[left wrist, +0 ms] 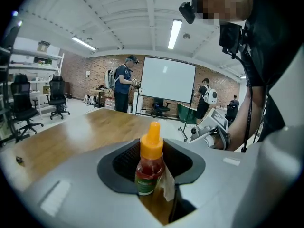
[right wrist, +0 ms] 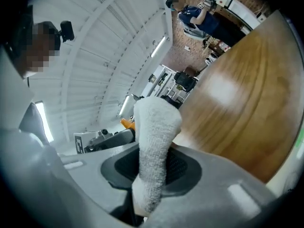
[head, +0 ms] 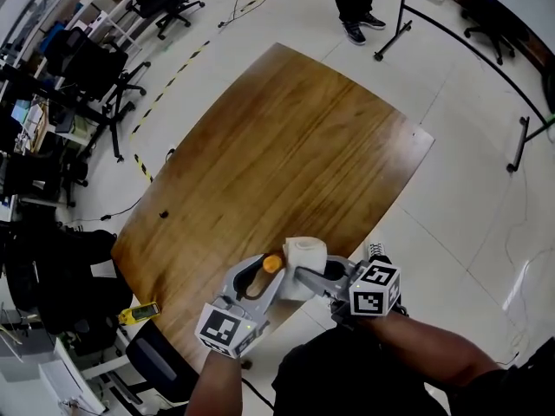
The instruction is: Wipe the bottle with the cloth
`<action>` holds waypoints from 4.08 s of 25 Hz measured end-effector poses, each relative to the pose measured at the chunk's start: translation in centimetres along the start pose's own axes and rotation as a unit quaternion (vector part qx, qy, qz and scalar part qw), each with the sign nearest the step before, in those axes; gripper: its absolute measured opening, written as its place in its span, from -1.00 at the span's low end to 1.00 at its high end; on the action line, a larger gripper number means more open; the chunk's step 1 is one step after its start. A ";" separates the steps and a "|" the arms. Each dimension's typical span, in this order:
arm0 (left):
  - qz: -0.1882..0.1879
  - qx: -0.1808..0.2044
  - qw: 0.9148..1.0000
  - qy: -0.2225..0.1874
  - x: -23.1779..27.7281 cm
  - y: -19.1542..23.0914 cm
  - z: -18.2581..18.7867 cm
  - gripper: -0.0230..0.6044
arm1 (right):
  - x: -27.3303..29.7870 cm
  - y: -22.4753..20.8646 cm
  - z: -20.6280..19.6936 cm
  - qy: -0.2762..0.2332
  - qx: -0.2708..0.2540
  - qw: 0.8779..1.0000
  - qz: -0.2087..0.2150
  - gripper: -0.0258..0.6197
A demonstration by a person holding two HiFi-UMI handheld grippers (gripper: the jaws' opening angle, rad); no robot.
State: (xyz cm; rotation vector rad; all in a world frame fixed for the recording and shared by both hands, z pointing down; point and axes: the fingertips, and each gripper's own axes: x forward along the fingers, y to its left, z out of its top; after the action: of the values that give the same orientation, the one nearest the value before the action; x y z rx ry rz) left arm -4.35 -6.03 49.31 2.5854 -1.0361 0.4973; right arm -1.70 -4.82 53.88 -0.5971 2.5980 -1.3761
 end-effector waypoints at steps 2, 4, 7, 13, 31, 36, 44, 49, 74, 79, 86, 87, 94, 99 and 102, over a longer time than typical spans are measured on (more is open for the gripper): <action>-0.003 -0.002 1.000 -0.001 0.0 -0.2 -0.2 -0.41 | -0.2 -0.1 0.0 0.002 0.005 1.000 0.002 -0.66; -0.004 -0.004 1.000 -0.005 0.0 -0.1 -0.2 -0.41 | -0.2 -0.5 -0.3 0.009 0.008 1.000 -0.004 -0.66; -0.004 -0.021 1.000 -0.011 0.1 0.2 0.2 -0.40 | 0.2 -2.3 -1.6 0.035 0.020 0.999 -0.030 -0.66; -0.010 -0.029 1.000 -0.008 0.0 0.2 -0.3 -0.40 | 0.5 -5.9 -4.1 0.120 0.070 0.981 -0.136 -0.66; 0.001 -0.023 0.999 -0.023 0.2 -1.0 0.1 -0.40 | -2.1 0.6 4.8 0.240 -0.013 0.962 0.128 -0.66; 0.002 -0.012 1.000 -0.027 0.2 -1.0 0.3 -0.40 | 1.8 2.1 6.5 0.290 0.019 0.933 0.213 -0.66; -0.013 -0.016 1.000 -0.019 0.6 -1.1 0.6 -0.40 | 3.4 -0.4 3.8 0.421 0.029 0.878 0.226 -0.66; -0.004 -0.028 0.999 -0.027 0.4 -0.9 0.6 -0.39 | 3.9 -1.0 3.6 0.452 0.045 0.860 0.234 -0.66; 0.067 -0.040 0.995 -0.069 1.3 0.2 0.8 -0.36 | 4.6 -8.2 0.9 0.511 -0.193 0.838 -0.009 -0.66; 0.101 -0.012 0.994 -0.028 2.3 -0.3 -0.7 -0.29 | 2.5 -4.3 7.8 0.368 -0.142 0.919 -0.018 -0.66; 0.122 0.022 0.992 -0.019 2.3 -0.5 -0.4 -0.33 | 1.1 0.8 12.7 0.329 -0.144 0.932 0.043 -0.66; 0.130 0.019 0.991 -0.021 2.3 -0.7 -0.3 -0.33 | 1.2 0.8 12.5 0.349 -0.150 0.923 0.055 -0.66; 0.136 0.004 0.990 -0.025 2.5 -1.5 1.2 -0.40 | 4.3 2.2 8.5 0.563 -0.197 0.768 0.234 -0.66; 0.133 -0.004 0.991 -0.012 2.8 -1.8 1.6 -0.41 | 6.0 1.5 5.5 0.692 -0.206 0.614 0.320 -0.66; 0.159 -0.021 0.987 -0.007 2.7 -1.5 1.2 -0.41 | 6.6 1.2 2.8 0.737 -0.205 0.531 0.365 -0.66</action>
State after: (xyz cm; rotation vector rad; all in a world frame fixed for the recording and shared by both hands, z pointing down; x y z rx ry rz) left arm -1.25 -7.10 49.13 2.3991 -1.4574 0.5254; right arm -7.17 -9.05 51.66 2.4933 3.1695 -0.8710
